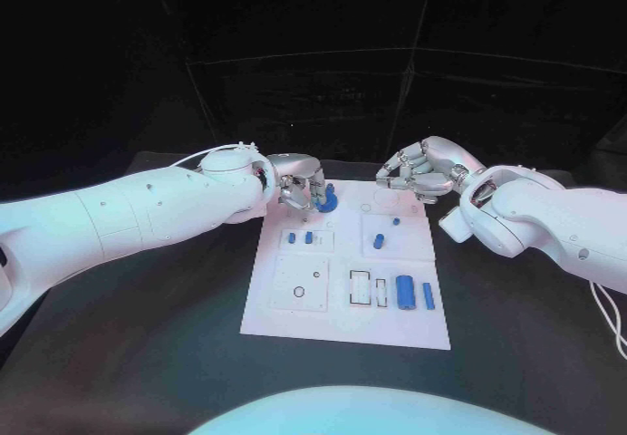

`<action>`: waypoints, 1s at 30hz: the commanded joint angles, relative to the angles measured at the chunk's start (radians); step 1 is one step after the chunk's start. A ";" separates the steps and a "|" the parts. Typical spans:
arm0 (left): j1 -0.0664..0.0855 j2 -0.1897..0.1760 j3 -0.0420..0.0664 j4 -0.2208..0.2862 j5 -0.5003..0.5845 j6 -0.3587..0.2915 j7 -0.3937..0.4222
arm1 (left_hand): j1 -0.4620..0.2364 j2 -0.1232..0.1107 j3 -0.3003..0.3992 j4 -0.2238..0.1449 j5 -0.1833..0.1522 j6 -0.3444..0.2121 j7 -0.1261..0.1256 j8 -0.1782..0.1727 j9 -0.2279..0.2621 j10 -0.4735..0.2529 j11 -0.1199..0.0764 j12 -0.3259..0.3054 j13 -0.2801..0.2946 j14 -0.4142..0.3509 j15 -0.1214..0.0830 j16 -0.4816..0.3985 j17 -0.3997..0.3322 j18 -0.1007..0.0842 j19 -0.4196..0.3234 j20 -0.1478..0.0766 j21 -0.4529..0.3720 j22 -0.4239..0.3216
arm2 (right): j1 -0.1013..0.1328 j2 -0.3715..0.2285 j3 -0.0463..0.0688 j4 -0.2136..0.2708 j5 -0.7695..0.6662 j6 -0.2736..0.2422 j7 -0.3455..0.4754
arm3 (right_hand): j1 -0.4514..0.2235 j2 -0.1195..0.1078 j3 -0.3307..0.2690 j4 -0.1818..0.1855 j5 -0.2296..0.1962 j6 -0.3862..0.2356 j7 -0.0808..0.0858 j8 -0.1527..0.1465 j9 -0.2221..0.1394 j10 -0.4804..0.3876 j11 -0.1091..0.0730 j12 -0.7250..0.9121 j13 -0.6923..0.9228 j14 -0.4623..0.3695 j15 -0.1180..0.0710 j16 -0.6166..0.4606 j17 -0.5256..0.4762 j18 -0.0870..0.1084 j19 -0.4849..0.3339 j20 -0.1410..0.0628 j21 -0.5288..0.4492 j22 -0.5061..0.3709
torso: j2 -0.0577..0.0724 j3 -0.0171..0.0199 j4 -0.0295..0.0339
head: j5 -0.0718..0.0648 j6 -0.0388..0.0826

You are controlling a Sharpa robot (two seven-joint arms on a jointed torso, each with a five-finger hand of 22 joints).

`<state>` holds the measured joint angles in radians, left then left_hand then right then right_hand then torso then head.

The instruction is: Assemble the parts on the task board

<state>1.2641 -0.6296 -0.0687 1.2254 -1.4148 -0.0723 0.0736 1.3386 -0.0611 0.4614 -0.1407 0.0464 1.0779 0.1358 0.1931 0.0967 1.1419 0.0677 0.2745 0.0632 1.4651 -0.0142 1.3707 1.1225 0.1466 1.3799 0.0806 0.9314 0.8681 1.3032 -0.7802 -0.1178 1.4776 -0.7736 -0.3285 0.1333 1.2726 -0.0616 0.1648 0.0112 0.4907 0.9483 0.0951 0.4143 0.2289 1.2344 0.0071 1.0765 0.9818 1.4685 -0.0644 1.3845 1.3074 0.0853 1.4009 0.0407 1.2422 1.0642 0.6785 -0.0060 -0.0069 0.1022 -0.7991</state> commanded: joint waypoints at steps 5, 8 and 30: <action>0.001 -0.039 0.001 0.025 0.031 0.053 -0.008 | -0.012 -0.001 0.005 -0.001 0.001 0.009 0.001 -0.006 -0.002 0.008 -0.001 -0.009 0.001 0.024 -0.004 0.004 -0.002 -0.005 0.006 0.000 0.005 0.003 | 0.002 0.000 0.000 -0.001 0.003 0.006 0.008 | 0.003 -0.004 0.006 0.001 0.004 -0.007 0.001 -0.004 -0.002 0.002 0.004 0.003 0.002 0.054 0.003 -0.003 0.036 0.014 0.001 0.004 -0.004 0.001 | 0.002 -0.0003 -0.0001 | 0.003 0.001; -0.001 -0.049 0.000 0.028 0.033 0.059 -0.008 | -0.013 -0.001 0.005 -0.001 0.001 0.009 0.001 -0.007 -0.002 0.009 -0.001 -0.009 0.001 0.024 -0.004 0.003 -0.003 -0.005 0.006 0.000 0.005 0.003 | 0.002 0.001 0.000 -0.002 0.003 0.006 0.008 | 0.003 -0.004 0.006 0.001 0.004 -0.007 0.001 -0.004 -0.002 0.002 0.004 0.003 0.002 0.054 0.003 -0.003 0.036 0.014 0.001 0.004 -0.004 0.001 | 0.002 -0.0006 -0.0016 | 0.004 0.000; -0.014 -0.055 -0.002 0.007 0.034 0.078 -0.021 | -0.016 -0.010 0.007 -0.005 0.001 0.013 0.001 -0.012 -0.006 0.016 -0.002 -0.020 0.002 0.023 -0.004 0.002 -0.007 -0.005 0.003 0.000 0.004 0.003 | 0.002 0.003 0.000 -0.003 0.003 0.006 0.008 | 0.003 -0.004 0.006 0.001 0.004 -0.007 0.001 -0.004 -0.002 0.002 0.004 0.003 0.002 0.054 0.003 -0.003 0.036 0.014 0.001 0.004 -0.004 0.001 | 0.002 0.0001 -0.0022 | 0.004 -0.001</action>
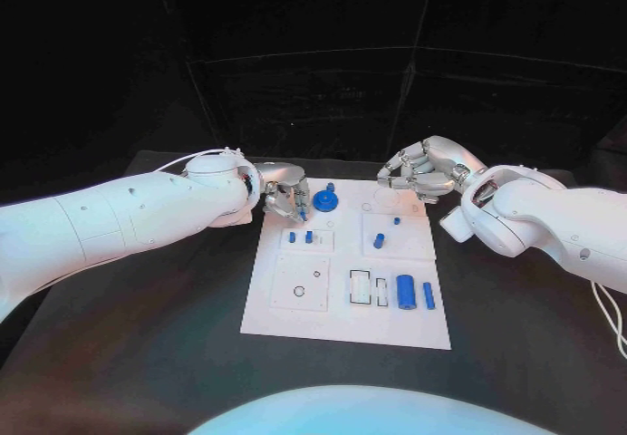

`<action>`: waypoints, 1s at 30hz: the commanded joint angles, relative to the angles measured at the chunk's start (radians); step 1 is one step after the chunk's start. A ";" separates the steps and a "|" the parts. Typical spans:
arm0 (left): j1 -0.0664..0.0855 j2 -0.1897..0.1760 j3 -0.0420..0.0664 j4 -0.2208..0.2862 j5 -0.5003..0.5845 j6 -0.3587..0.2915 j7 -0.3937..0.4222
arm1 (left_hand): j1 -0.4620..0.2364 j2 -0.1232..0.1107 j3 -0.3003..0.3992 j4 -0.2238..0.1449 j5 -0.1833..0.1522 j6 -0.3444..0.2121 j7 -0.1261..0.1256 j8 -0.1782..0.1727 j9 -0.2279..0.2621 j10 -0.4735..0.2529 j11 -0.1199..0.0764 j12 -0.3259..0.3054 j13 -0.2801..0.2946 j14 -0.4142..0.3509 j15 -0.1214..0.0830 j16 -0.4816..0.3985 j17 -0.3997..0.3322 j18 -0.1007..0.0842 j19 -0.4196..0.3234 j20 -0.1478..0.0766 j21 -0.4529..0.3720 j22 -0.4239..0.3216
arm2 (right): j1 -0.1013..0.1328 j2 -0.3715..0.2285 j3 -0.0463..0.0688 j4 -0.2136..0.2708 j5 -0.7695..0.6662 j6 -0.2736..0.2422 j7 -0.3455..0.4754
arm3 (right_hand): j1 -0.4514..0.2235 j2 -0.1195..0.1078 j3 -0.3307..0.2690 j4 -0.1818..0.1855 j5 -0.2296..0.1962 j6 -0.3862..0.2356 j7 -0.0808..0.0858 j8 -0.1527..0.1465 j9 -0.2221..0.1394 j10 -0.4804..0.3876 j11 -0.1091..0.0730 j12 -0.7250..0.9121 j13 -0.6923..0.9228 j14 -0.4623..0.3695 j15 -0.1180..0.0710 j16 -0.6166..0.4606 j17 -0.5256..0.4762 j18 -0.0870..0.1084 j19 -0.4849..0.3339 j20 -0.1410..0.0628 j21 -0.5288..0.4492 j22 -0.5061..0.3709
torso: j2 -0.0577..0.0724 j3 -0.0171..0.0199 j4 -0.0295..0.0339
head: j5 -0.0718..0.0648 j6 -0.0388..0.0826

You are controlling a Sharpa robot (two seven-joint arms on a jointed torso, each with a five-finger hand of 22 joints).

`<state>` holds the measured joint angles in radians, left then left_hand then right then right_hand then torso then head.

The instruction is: Assemble the parts on the task board

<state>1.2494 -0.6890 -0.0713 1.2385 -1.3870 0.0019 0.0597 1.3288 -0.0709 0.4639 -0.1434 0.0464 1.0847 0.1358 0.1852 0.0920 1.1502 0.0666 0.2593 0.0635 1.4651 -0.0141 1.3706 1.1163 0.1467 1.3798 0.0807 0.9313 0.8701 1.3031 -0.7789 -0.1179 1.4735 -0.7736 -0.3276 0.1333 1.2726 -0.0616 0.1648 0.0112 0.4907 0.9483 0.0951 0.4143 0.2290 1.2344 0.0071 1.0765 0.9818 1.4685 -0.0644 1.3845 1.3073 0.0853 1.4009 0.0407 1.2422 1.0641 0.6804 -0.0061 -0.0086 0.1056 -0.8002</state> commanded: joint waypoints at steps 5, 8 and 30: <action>-0.002 0.015 0.001 -0.018 0.006 0.007 -0.010 | -0.006 0.000 0.005 -0.003 0.001 0.006 0.001 -0.004 -0.002 0.009 -0.001 -0.005 0.001 0.023 -0.004 0.003 -0.001 -0.005 0.003 0.000 0.004 0.000 | 0.002 0.002 0.001 0.001 0.003 0.005 0.009 | 0.003 -0.004 0.006 0.001 0.004 -0.007 0.001 -0.004 -0.002 0.002 0.004 0.003 0.002 0.054 0.003 -0.003 0.036 0.014 0.001 0.004 -0.004 0.001 | 0.000 0.0000 -0.0008 | 0.002 -0.001; -0.004 0.022 0.001 -0.023 0.006 0.011 -0.010 | -0.006 0.000 0.005 -0.003 0.001 0.006 0.001 -0.004 -0.002 0.009 -0.001 -0.005 0.001 0.023 -0.004 0.003 -0.001 -0.005 0.003 0.000 0.004 0.000 | 0.002 0.002 0.001 0.001 0.003 0.005 0.008 | 0.003 -0.004 0.006 0.001 0.004 -0.007 0.001 -0.004 -0.002 0.002 0.004 0.003 0.002 0.054 0.003 -0.003 0.036 0.014 0.001 0.004 -0.004 0.001 | 0.001 0.0003 -0.0006 | 0.002 -0.003; -0.010 0.052 0.001 -0.056 0.006 0.035 -0.023 | -0.006 -0.001 0.006 -0.004 0.001 0.006 0.001 -0.006 -0.003 0.010 0.000 -0.008 0.001 0.023 -0.004 0.002 -0.002 -0.005 0.002 0.000 0.003 0.000 | 0.002 0.004 0.001 0.001 0.003 0.005 0.008 | 0.003 -0.004 0.006 0.001 0.004 -0.007 0.001 -0.004 -0.002 0.002 0.004 0.003 0.002 0.054 0.003 -0.003 0.036 0.014 0.001 0.004 -0.004 0.001 | 0.000 -0.0005 0.0001 | 0.003 -0.007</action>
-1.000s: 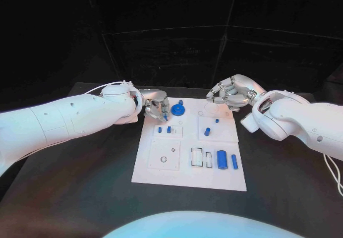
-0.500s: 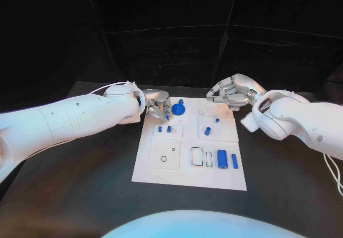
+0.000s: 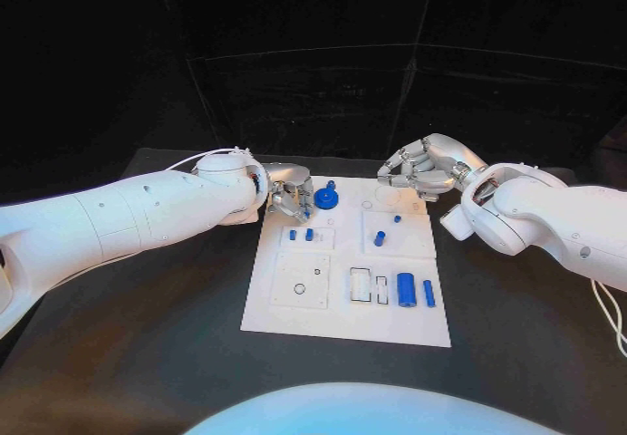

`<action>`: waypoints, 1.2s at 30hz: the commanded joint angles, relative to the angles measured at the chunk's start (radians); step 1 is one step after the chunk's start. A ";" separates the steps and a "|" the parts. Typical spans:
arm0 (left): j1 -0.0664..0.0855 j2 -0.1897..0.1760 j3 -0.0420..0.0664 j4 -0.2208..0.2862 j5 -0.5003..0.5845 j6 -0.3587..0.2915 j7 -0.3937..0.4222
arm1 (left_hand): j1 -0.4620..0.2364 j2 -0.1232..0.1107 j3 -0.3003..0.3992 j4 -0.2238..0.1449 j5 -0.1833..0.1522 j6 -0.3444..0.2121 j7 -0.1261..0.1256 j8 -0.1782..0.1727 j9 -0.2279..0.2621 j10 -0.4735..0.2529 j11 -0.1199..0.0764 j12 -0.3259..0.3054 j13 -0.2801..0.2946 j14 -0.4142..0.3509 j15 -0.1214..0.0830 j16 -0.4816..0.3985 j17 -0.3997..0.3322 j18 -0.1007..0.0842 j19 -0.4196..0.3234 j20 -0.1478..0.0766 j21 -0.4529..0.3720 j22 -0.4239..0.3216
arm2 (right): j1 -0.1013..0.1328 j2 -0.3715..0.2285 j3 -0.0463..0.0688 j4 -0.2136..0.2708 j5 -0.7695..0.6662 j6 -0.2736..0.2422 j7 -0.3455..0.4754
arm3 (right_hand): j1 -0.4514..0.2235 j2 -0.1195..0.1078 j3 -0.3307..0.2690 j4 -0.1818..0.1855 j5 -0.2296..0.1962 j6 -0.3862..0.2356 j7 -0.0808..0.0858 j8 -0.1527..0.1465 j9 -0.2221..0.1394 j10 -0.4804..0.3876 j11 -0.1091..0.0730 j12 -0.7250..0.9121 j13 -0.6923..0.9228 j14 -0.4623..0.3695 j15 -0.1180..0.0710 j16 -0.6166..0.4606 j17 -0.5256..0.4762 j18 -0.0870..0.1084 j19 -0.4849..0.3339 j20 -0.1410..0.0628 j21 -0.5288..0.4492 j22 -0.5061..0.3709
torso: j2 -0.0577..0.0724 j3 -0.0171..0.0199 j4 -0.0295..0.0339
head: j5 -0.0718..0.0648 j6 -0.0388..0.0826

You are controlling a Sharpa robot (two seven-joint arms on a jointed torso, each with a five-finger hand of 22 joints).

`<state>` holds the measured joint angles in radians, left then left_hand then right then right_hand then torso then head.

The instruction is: Assemble the parts on the task board

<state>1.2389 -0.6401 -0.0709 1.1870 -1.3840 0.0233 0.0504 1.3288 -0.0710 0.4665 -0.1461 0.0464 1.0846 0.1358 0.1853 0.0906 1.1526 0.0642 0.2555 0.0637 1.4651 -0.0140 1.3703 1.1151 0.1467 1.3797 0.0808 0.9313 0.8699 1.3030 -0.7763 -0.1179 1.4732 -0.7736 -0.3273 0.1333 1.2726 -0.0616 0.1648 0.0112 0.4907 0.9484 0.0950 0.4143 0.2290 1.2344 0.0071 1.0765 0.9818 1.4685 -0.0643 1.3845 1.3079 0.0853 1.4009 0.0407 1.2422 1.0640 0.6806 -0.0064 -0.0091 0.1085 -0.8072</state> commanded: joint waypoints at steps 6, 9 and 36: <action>0.000 0.009 0.000 -0.013 0.002 0.021 -0.021 | -0.006 -0.002 0.005 -0.002 0.001 0.005 0.002 -0.010 -0.004 0.006 0.003 -0.010 0.001 0.023 -0.004 0.002 -0.003 -0.005 0.001 0.000 0.003 0.000 | 0.002 0.001 0.001 0.002 0.003 0.005 0.008 | 0.003 -0.004 0.006 0.001 0.004 -0.007 0.001 -0.004 -0.002 0.002 0.004 0.003 0.002 0.054 0.003 -0.003 0.036 0.014 0.001 0.004 -0.004 0.001 | 0.000 0.0003 -0.0003 | 0.001 -0.002; 0.000 0.011 0.000 -0.016 0.002 0.027 -0.025 | -0.007 -0.003 0.006 -0.002 0.001 0.003 0.002 -0.012 -0.005 0.005 0.004 -0.013 0.000 0.023 -0.003 0.002 -0.004 -0.005 0.000 0.000 0.003 0.000 | 0.002 0.000 0.001 0.002 0.003 0.004 0.008 | 0.003 -0.004 0.006 0.001 0.004 -0.007 0.001 -0.004 -0.002 0.002 0.004 0.003 0.002 0.054 0.003 -0.003 0.036 0.014 0.001 0.004 -0.004 0.001 | 0.000 0.0002 0.0001 | 0.000 -0.002; 0.000 0.006 0.000 -0.013 0.002 0.017 -0.022 | -0.024 -0.028 0.027 -0.011 0.001 -0.074 0.017 -0.086 -0.029 -0.019 0.021 -0.083 -0.001 0.020 0.011 0.001 -0.015 -0.006 -0.005 0.011 0.007 0.010 | 0.002 0.000 0.001 -0.001 0.000 0.008 0.002 | 0.009 -0.008 0.027 0.000 0.053 -0.008 0.003 -0.004 -0.003 -0.005 0.006 -0.001 -0.005 0.054 0.005 -0.005 0.034 0.014 0.001 0.006 -0.006 -0.001 | 0.000 0.0003 0.0005 | 0.001 -0.002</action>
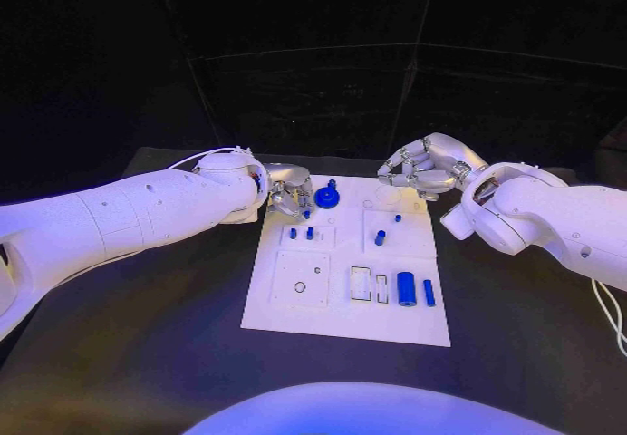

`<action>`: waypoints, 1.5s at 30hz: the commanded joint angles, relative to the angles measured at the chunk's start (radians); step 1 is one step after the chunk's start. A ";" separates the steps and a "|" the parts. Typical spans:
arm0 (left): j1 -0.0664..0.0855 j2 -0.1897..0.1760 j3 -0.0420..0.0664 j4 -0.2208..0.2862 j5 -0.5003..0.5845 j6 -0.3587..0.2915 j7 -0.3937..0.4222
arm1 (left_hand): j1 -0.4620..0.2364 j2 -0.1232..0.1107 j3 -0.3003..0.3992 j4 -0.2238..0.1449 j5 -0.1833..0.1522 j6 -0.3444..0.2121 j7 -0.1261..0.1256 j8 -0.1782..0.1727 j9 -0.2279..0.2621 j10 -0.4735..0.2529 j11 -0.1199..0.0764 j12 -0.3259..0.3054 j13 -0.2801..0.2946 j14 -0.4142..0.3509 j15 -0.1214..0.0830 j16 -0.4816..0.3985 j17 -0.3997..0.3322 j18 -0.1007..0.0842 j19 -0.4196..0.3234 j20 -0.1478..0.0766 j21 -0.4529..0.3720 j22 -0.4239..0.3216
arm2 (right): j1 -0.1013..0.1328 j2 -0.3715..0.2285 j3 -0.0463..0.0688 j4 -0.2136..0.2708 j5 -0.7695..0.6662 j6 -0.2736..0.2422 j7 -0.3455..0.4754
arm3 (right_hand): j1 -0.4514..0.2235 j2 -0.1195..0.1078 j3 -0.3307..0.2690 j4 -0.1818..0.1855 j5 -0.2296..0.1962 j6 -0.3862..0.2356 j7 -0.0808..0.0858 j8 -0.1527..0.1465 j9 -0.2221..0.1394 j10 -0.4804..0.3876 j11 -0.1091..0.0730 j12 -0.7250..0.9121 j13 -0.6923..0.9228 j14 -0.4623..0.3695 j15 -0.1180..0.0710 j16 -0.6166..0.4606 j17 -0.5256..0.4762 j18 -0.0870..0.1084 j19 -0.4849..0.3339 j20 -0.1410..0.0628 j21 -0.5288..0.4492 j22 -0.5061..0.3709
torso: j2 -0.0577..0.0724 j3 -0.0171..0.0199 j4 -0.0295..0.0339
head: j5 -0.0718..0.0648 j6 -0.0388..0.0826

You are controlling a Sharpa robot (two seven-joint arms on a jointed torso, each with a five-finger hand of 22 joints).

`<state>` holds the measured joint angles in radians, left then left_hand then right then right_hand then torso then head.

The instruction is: Assemble the parts on the task board

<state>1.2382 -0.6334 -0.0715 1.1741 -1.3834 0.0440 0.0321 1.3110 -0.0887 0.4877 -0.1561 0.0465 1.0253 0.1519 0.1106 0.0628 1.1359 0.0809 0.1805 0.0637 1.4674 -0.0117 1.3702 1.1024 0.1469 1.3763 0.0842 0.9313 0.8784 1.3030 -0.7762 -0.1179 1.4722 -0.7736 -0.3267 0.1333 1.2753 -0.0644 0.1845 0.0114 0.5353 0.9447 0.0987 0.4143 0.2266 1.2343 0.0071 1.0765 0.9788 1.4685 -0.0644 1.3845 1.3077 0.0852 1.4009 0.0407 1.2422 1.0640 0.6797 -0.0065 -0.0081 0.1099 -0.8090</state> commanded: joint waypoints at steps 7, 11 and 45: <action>0.001 -0.005 0.001 -0.005 0.002 -0.004 -0.011 | -0.013 -0.021 0.008 -0.001 0.001 -0.042 0.006 -0.034 0.000 -0.013 0.010 -0.025 -0.001 0.016 0.012 0.000 -0.009 -0.005 -0.006 0.011 0.001 -0.002 | 0.002 0.000 0.001 -0.007 -0.036 0.027 -0.038 | 0.008 -0.022 0.043 0.001 -0.021 -0.052 0.024 -0.038 -0.018 -0.190 0.027 -0.266 -0.273 0.031 0.021 -0.053 -0.016 0.030 -0.039 0.015 -0.071 -0.089 | 0.000 0.0002 -0.0007 | -0.001 0.000; 0.001 -0.009 0.001 -0.007 0.002 -0.005 -0.014 | -0.014 -0.024 0.008 -0.002 0.001 -0.050 0.008 -0.041 0.000 -0.017 0.011 -0.031 0.000 0.016 0.014 0.000 -0.010 -0.004 -0.007 0.012 0.000 -0.004 | 0.002 -0.001 0.001 -0.012 -0.087 0.039 -0.072 | 0.018 -0.040 0.088 -0.007 -0.077 -0.058 0.036 -0.065 -0.032 -0.217 0.041 -0.393 -0.379 0.018 0.032 -0.080 -0.044 0.040 -0.060 0.026 -0.111 -0.140 | 0.000 -0.0001 -0.0005 | -0.001 0.000; 0.003 -0.210 0.000 0.186 1.244 -0.186 0.499 | -0.031 0.004 -0.026 0.031 0.002 0.030 0.024 -0.019 0.006 0.010 0.020 -0.024 0.005 -0.196 0.025 -0.279 -0.498 0.036 -0.178 0.027 -0.264 -0.224 | -0.041 0.010 0.000 -0.059 -0.918 0.121 -0.242 | 0.050 -0.095 0.285 -0.102 -0.289 0.047 0.046 -0.274 -0.133 -0.151 0.076 -0.881 -0.847 0.037 0.063 -0.102 -0.082 0.030 -0.019 0.060 -0.079 -0.094 | 0.001 -0.0009 -0.0002 | -0.091 0.036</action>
<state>1.2402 -0.8423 -0.0723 1.3539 -0.2951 -0.1395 0.4583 1.2852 -0.0933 0.4677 -0.1227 0.0465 1.0477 0.1766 0.0901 0.0693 1.1490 0.1005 0.1520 0.0686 1.2773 0.0126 1.0968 0.6065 0.1705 1.2030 0.1108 0.6703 0.6550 1.2618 -0.7670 -0.1179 1.4149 -1.6438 -0.2203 -0.1041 1.3238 -0.1527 0.4646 -0.0918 0.2525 0.9950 0.1415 0.1432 0.0945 1.0914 0.0825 0.1996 0.1351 1.4671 -0.0085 1.2865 1.2270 0.1168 1.3795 0.0948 1.1692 0.9705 0.6798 -0.0072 -0.0085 0.0208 -0.7744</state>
